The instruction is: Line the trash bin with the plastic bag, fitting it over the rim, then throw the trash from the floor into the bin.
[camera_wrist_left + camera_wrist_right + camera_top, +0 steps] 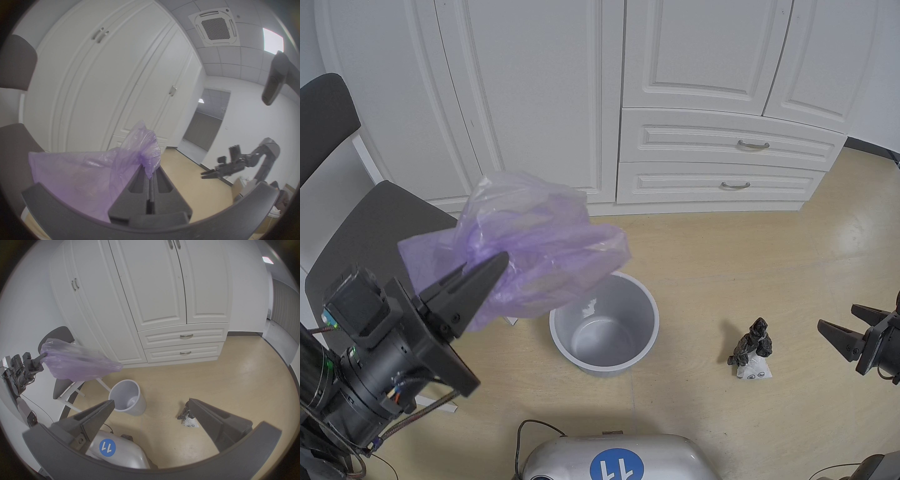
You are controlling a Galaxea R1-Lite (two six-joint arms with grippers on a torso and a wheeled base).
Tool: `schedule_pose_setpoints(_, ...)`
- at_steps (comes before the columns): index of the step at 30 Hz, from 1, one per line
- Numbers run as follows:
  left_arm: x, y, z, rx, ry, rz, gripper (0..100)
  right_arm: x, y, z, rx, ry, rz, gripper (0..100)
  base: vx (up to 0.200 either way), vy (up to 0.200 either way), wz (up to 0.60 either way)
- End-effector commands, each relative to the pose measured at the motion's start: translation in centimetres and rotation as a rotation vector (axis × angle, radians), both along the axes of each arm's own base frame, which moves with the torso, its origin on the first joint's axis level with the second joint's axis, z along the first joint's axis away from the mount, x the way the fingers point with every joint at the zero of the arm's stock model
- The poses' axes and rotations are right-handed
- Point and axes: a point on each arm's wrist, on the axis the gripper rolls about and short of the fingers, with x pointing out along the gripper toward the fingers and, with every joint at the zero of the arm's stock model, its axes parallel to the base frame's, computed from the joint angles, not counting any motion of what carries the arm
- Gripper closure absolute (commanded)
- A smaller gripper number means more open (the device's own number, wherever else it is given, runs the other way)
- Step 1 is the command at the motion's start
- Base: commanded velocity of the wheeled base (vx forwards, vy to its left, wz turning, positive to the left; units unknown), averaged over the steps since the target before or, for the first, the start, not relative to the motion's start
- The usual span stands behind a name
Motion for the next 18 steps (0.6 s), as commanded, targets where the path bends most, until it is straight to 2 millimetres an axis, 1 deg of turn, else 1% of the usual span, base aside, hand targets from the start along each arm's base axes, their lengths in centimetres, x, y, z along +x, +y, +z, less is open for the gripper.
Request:
schedule_pose_setpoints(1,-1.6,0.3,0.2,0.003,-0.014,-0.095,100,0.8,0.6,-0.6,-0.015,0.048,0.022,0,0.000,0.000,0.00)
schedule_pose_setpoints(4,-2.0,0.7,-0.2,0.022,-0.012,-0.138,100,1.0,0.6,-0.7,-0.020,0.058,0.024,0,0.000,0.000,0.00)
schedule_pose_setpoints(5,-2.5,1.1,-0.5,0.034,-0.016,-0.185,100,1.0,0.7,-0.7,-0.021,0.061,0.025,0,0.000,0.000,0.00)
schedule_pose_setpoints(8,-3.2,1.7,-0.9,0.047,-0.031,-0.251,100,1.0,0.7,-0.8,-0.022,0.063,0.027,0,0.000,0.000,0.00)
schedule_pose_setpoints(11,-4.1,2.5,-1.0,0.050,-0.060,-0.340,100,0.9,0.7,-0.8,-0.024,0.061,0.031,0,0.000,0.000,0.00)
schedule_pose_setpoints(18,-4.4,2.8,-1.2,0.059,-0.064,-0.363,100,0.7,0.6,-1.5,-0.041,0.079,0.032,0,0.000,0.000,0.00)
